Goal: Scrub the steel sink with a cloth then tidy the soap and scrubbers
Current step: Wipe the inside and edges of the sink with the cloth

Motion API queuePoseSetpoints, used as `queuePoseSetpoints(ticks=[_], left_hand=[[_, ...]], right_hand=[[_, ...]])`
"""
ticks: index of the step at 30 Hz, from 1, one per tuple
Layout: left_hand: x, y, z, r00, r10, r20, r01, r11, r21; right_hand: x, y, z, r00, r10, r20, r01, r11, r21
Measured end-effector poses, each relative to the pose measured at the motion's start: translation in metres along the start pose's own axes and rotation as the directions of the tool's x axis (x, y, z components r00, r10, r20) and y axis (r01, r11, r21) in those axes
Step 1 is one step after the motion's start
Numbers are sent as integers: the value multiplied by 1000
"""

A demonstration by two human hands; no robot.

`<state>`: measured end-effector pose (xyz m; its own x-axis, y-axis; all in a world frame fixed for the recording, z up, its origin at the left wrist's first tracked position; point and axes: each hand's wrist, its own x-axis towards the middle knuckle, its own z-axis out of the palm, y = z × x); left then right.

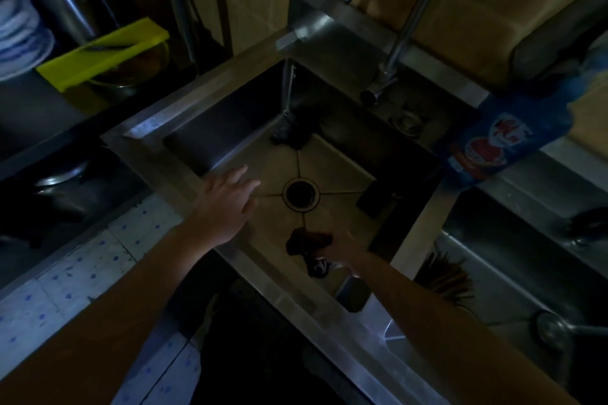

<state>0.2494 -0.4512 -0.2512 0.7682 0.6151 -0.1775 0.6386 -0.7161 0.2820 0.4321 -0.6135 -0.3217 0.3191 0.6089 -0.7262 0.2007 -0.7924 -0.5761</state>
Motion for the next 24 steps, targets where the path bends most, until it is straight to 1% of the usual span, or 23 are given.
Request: queuePoseSetpoints(ticks=[2,5,8,12,15,18,21,24], left_hand=[[5,5,-4,1000,25,-1,-25,1000,10],[19,4,-11,997,73,-2,-73,997,26],[45,-5,-20,995,104,2,-104,994,31],[92,-25,-31,988,152,19,-153,988,35],[134,-43,-41,978,206,37,-208,977,55],[177,-59,-48,963,264,54,-267,960,86],[219,-68,-50,954,293,57,-298,950,96],[257,-73,-49,945,323,55,-327,940,100]], right_hand=[[-1,-7,-10,998,-37,-40,40,997,69],[10,-12,-23,990,-50,-128,68,987,143],[29,-19,-34,982,-25,-188,65,976,208],[63,-37,-41,960,71,-272,6,963,270],[95,-52,-44,921,128,-368,-25,962,272],[126,-62,-47,890,211,-405,-54,929,366],[156,-67,-53,842,321,-433,-105,886,452],[184,-66,-58,785,378,-491,-100,860,501]])
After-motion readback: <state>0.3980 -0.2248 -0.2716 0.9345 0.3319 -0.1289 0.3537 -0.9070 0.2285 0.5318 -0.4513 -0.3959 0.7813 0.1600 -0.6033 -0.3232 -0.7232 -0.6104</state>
